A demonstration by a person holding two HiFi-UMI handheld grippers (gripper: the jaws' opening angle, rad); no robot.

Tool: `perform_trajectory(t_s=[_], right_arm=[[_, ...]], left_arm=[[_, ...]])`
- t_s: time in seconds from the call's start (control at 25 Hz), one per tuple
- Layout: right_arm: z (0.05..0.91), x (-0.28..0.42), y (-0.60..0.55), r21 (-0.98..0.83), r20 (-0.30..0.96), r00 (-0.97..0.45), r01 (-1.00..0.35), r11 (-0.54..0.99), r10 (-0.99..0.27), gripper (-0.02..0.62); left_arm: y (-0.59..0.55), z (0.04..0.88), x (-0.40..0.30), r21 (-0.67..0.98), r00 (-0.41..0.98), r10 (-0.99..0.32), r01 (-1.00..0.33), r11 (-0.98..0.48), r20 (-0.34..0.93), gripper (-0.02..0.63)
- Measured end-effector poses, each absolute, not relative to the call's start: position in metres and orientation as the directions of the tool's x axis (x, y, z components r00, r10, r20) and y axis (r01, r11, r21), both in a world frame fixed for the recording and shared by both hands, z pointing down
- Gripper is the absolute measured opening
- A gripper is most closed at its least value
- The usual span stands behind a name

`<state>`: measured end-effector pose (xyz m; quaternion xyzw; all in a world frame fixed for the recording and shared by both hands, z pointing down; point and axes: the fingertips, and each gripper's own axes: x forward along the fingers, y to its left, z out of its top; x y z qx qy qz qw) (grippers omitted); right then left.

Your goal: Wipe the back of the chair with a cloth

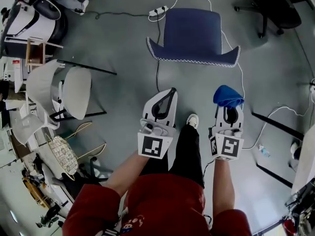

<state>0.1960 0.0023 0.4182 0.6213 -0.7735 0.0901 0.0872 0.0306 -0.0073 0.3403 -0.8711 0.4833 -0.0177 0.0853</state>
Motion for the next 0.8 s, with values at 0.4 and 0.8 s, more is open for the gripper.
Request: perform_trajectory(t_s=[0.4,0.8], right_arm=[[0.589,0.197,-0.013,-0.035,0.325,-0.145,-0.989,0.141,-0.935,0.061],[0.736,0.21,-0.033,-0.026,0.438,-0.121,-0.992,0.122,-0.891,0.061]], left_arm=[[-0.02,0.498,0.024,-0.106,0.478,-0.878,-0.873,-0.477,0.012,0.014],[-0.029,0.611,0.032,-0.095,0.45,-0.891,-0.886,-0.453,0.055,0.014]])
